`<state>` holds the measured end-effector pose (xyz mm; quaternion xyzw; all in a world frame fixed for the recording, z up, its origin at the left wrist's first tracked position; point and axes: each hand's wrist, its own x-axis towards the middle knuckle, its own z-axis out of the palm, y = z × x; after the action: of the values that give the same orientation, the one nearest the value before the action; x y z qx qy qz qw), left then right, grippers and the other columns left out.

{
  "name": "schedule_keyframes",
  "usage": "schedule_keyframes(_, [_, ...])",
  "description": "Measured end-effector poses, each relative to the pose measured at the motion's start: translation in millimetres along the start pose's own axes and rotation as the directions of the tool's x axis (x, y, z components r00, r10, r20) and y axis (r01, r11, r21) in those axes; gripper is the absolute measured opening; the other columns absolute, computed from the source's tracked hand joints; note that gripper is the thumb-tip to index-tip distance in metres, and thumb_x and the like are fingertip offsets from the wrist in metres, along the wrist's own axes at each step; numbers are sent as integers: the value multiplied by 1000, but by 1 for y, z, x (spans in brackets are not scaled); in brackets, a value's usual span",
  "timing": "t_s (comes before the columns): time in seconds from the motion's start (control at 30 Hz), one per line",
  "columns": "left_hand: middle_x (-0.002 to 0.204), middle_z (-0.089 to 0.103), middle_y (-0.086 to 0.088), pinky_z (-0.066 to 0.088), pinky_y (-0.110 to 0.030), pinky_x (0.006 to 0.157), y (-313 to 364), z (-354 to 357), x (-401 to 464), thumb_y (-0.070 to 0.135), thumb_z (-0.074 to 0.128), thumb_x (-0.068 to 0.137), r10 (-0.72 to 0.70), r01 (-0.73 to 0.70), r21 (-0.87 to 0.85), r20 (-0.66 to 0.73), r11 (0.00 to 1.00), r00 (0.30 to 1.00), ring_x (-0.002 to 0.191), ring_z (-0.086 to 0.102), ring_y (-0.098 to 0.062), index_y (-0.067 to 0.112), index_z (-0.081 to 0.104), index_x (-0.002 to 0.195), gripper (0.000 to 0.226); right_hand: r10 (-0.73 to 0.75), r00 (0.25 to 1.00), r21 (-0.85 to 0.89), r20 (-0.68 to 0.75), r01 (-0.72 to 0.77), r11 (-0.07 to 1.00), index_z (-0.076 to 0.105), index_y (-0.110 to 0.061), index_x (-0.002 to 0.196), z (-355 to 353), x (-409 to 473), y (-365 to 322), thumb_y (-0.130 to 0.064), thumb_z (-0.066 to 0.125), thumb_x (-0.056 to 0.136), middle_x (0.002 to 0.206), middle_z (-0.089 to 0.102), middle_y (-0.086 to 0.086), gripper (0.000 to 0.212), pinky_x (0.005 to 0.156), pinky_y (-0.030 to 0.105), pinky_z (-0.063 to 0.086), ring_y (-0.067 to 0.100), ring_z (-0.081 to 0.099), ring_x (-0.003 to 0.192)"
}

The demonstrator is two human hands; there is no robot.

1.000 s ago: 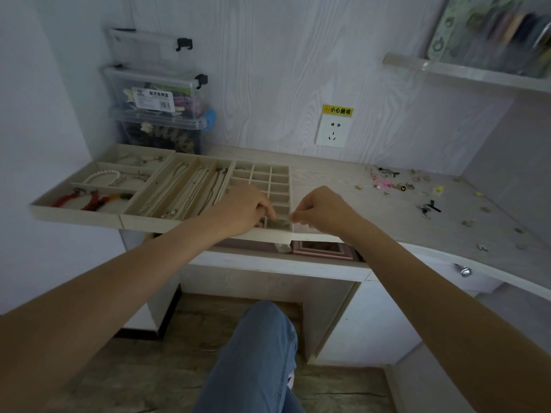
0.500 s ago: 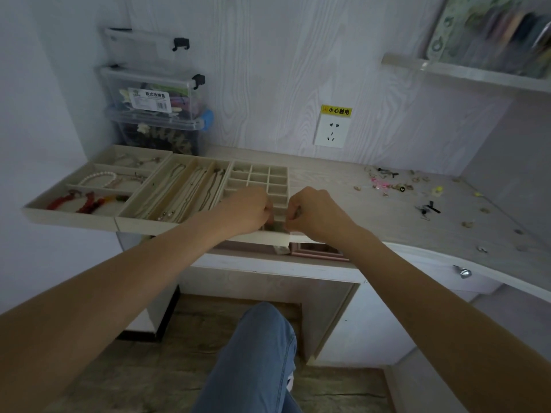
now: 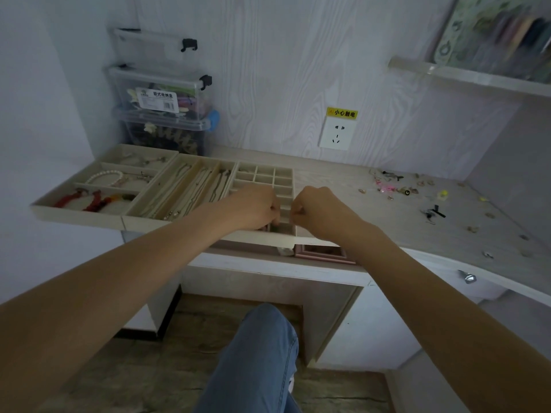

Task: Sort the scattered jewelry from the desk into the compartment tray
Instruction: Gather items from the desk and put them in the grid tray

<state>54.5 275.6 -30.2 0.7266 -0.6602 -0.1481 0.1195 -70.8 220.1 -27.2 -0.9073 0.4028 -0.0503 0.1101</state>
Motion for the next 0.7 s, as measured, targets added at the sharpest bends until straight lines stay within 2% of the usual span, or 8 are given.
schedule_keyframes(0.17, [100,66,-5,46,-26,76,-1,-3,4,18,44,96,0,-1,11,21,1000,1000,85,60,-17,14,69,103,26,-7,994,-15,110,9,1000,70,-1,102,2,-7,-1,-10,50,92,105,68,16,24,90,40,51,30,64,95])
schedule_keyframes(0.27, [101,67,-4,48,-30,80,-3,-4,6,17,44,96,5,-5,-15,14,1000,1000,90,62,-19,14,69,100,26,-5,991,-6,133,5,1000,69,1,102,4,-8,-3,-9,48,91,106,68,17,25,90,42,52,31,64,96])
schedule_keyframes(0.33, [101,61,2,47,-29,82,-5,-4,5,14,45,95,13,-14,-56,-9,998,1000,92,59,-16,16,67,96,22,-4,990,0,142,4,1000,70,-1,104,2,-8,-4,-9,47,92,108,68,15,26,91,41,51,30,64,98])
schedule_keyframes(0.47, [89,54,7,42,-21,70,-17,-1,4,12,56,90,36,-46,-157,-68,986,997,80,53,-8,21,54,97,12,-1,990,20,143,-2,1000,70,-6,106,-2,-10,-2,-9,46,93,107,68,11,28,88,35,52,26,64,93])
schedule_keyframes(0.53, [84,54,11,40,-16,65,-23,1,5,14,61,87,65,-78,-171,-82,982,994,79,52,-5,20,57,96,11,1,991,42,131,-7,999,70,-3,104,-1,-10,1,-9,46,92,105,69,14,27,85,36,52,26,64,86])
schedule_keyframes(0.6, [82,55,15,38,-12,65,-23,2,4,15,64,86,113,-123,-158,-74,980,991,77,53,0,20,62,92,8,3,993,61,119,-11,998,70,0,103,0,-11,3,-10,49,92,104,69,16,26,86,37,52,27,65,87])
schedule_keyframes(0.67, [82,59,13,42,-16,69,-22,2,3,14,64,86,155,-162,-156,-55,974,986,79,56,-3,19,65,89,6,5,996,77,93,-12,997,69,1,103,0,-10,5,-12,50,92,105,69,18,25,85,38,53,29,65,90])
schedule_keyframes(0.7, [82,61,11,43,-18,71,-21,3,2,14,63,86,173,-179,-151,-52,972,984,80,58,-5,19,66,89,6,0,997,81,75,-6,997,69,1,102,0,-10,6,-12,50,92,104,69,20,25,80,36,54,29,65,86])
